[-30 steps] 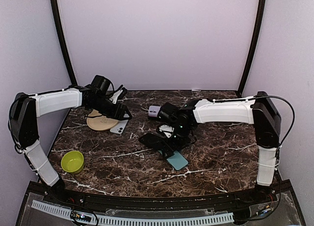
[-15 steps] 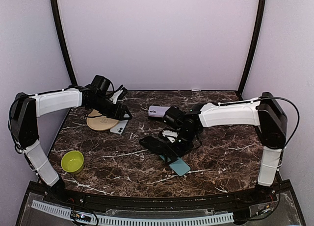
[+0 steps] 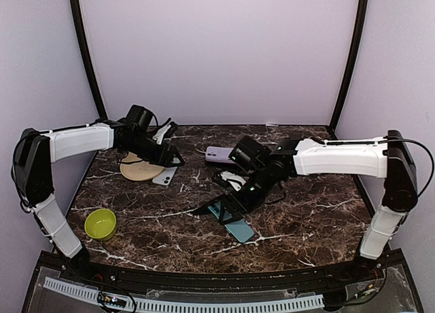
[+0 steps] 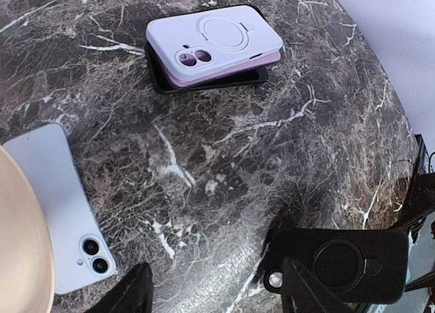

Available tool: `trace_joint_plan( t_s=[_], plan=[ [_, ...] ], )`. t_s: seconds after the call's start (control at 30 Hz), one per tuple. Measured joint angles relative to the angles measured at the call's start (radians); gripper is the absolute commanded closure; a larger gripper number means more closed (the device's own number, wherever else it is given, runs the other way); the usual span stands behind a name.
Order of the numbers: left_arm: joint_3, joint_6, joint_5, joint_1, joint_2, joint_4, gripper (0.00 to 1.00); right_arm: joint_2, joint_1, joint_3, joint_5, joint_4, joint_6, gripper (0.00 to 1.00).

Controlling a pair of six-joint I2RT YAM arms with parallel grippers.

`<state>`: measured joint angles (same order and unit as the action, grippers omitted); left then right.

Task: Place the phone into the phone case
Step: Pick up the phone at the center of the board.

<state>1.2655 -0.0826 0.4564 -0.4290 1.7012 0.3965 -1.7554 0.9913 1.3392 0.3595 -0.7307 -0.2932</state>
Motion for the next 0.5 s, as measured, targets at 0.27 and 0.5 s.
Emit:
trace_joint_plan(
  t_s=[0.27, 0.5],
  plan=[
    [-0.085, 0.004, 0.092, 0.000, -0.068, -0.083, 0.34, 0.002, 0.003, -0.019, 0.053, 0.056, 0.028, 0.60],
    [-0.105, 0.016, 0.175, -0.002, -0.142, -0.157, 0.35, 0.002, -0.012, 0.015, 0.061, 0.055, 0.045, 0.60]
  ],
)
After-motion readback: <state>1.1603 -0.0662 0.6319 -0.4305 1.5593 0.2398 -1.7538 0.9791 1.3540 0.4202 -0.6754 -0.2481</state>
